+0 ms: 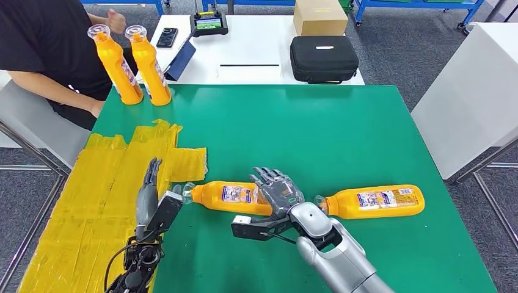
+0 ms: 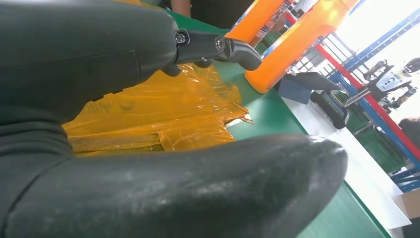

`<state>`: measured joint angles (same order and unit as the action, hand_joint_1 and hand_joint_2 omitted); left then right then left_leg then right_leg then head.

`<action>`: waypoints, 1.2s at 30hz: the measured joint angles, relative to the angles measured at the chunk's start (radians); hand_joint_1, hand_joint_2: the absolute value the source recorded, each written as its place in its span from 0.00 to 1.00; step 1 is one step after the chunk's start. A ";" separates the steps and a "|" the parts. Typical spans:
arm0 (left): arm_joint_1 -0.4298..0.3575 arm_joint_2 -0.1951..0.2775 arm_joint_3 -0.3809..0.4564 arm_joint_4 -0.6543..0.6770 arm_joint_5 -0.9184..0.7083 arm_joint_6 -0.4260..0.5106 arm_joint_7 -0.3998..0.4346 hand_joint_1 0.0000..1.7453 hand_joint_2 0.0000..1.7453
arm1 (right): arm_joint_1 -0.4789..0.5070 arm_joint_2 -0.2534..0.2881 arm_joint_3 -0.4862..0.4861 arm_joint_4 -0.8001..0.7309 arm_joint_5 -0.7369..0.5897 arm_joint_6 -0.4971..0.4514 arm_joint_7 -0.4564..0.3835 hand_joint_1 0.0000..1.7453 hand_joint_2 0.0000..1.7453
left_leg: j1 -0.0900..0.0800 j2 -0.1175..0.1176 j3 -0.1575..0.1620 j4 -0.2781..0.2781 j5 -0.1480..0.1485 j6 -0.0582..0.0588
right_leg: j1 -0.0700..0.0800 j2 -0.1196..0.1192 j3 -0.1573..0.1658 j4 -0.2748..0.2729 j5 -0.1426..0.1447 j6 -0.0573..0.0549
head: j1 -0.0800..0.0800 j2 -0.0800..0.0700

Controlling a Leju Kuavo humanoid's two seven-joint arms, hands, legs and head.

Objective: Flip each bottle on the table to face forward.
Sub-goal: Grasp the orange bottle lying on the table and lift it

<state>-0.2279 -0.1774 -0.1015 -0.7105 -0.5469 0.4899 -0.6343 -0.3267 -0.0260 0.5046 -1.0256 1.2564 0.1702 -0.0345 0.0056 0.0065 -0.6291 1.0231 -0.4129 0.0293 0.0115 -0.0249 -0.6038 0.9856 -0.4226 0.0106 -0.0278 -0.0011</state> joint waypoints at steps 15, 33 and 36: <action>0.007 0.000 0.000 -0.016 -0.010 -0.016 0.001 0.00 0.00 | 0.022 0.013 0.003 -0.073 -0.004 0.017 0.027 0.00 1.00 | 0.000 -0.002 -0.001 0.000 0.000 0.000 | 0.000 0.000 -0.001 0.000 0.000 0.001 | 0.000 0.000; -0.014 -0.019 -0.015 -0.014 -0.002 -0.018 -0.003 0.00 0.00 | -0.089 0.146 0.027 0.361 0.012 -0.066 0.039 1.00 1.00 | 0.000 -0.002 0.002 0.000 0.000 0.000 | 0.000 0.000 0.001 0.000 -0.001 0.000 | 0.000 0.000; -0.020 -0.019 -0.016 -0.009 0.019 -0.017 -0.015 0.00 0.00 | -0.110 0.155 0.033 0.412 0.009 -0.074 0.028 1.00 1.00 | 0.000 -0.002 0.005 0.000 -0.001 0.000 | 0.000 0.000 0.003 -0.001 -0.001 0.000 | 0.000 0.000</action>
<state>-0.2483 -0.1964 -0.1179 -0.7192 -0.5280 0.4729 -0.6495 -0.4365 0.1294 0.5380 -0.6137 1.2656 0.0962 -0.0066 0.0055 0.0050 -0.6244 1.0230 -0.4136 0.0289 0.0114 -0.0248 -0.6005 0.9850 -0.4233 0.0107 -0.0277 -0.0011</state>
